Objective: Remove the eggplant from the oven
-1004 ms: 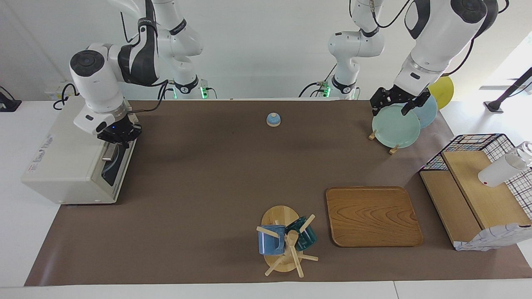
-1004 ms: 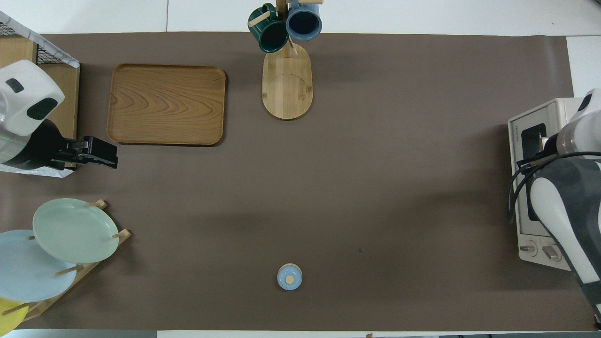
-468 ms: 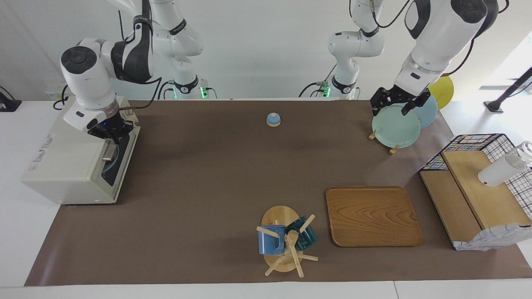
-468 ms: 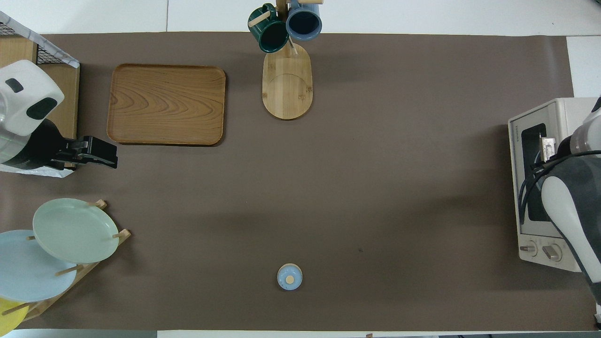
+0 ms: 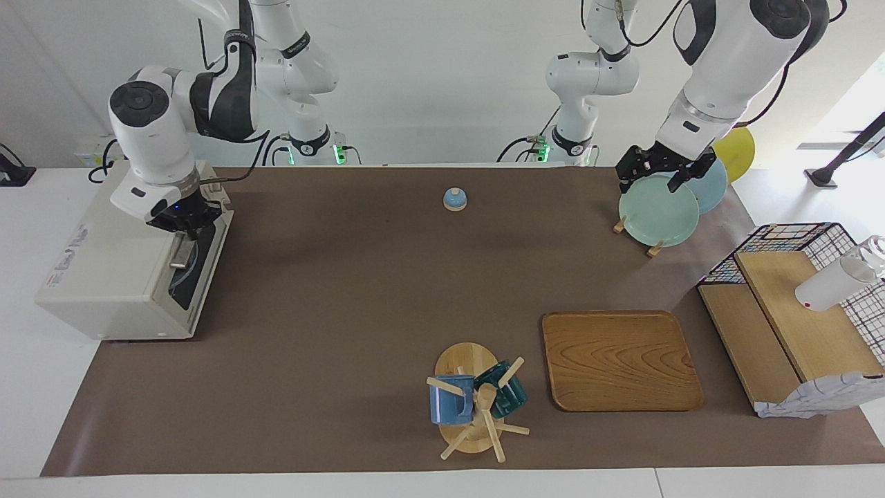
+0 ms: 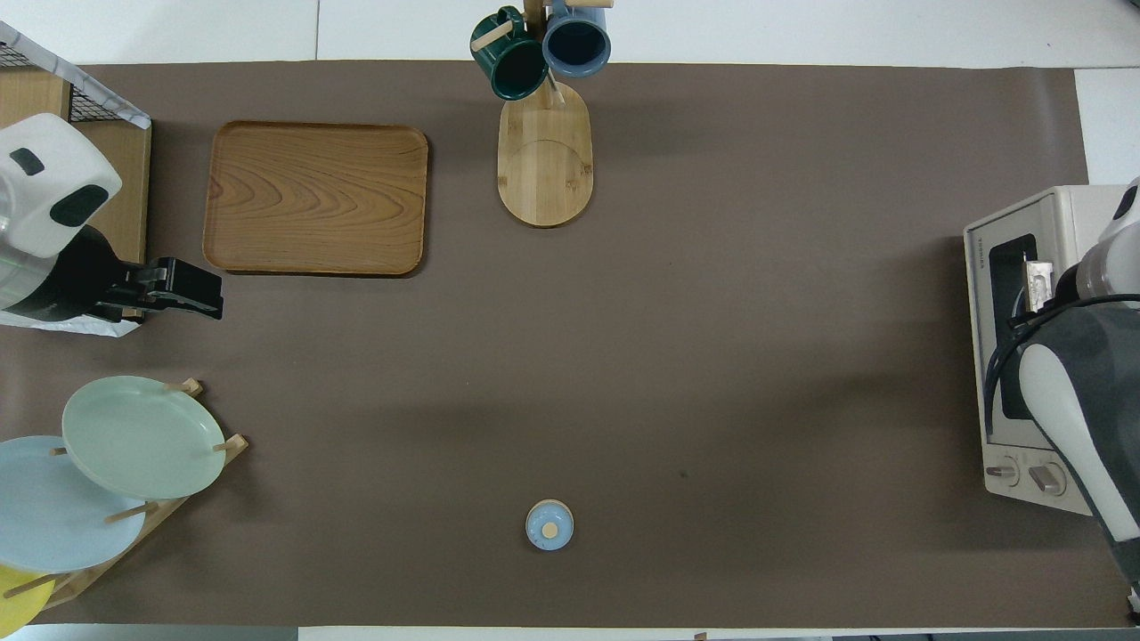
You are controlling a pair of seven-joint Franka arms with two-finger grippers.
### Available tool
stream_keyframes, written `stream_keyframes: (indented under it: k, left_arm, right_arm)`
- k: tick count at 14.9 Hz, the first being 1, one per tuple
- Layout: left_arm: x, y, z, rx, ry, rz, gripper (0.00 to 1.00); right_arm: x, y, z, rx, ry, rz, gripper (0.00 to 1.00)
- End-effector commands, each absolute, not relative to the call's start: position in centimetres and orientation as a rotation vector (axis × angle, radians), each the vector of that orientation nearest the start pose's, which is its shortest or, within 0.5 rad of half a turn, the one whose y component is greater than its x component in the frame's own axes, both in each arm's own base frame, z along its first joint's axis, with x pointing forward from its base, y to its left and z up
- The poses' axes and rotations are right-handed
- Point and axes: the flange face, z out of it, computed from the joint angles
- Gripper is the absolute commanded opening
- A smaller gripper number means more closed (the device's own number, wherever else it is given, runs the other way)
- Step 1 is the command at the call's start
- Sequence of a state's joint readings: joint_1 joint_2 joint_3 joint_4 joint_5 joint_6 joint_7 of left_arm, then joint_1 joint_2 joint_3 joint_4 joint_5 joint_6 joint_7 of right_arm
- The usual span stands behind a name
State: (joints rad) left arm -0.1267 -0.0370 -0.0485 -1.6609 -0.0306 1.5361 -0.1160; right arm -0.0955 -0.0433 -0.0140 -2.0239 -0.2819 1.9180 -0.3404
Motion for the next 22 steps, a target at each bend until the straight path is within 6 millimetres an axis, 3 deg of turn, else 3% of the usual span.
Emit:
stream_keyframes:
  k: [1,10,11,16,19,22]
  left_arm:
    - [52.5,-9.4,60.3,-3.136,0.093,0.126,1.0]
    - [52.6,-9.3,60.2,-3.136,0.093,0.124,1.0]
    - [52.6,-9.3,60.2,-3.136,0.091,0.124,1.0]
    - [52.6,-9.3,60.2,-3.136,0.093,0.124,1.0]
    - [52.7,-9.1,60.2,-3.137,0.084,0.119,1.0]
    - [52.7,-8.9,60.2,-3.137,0.079,0.119,1.0]
  right_arm:
    - [51.9,-8.0,44.2,-3.327,-0.613,0.213,0.0]
    - [52.5,-6.5,42.3,-3.332,-0.576,0.139,0.0]
    - [52.8,-5.2,41.6,-3.328,-0.591,0.132,0.0]
    - [54.0,-3.2,38.7,-3.315,-0.552,0.094,0.0]
    - [53.3,-2.7,36.3,-3.298,-0.564,0.037,0.0]
    - [53.4,-0.6,34.5,-3.294,-0.548,0.049,0.0]
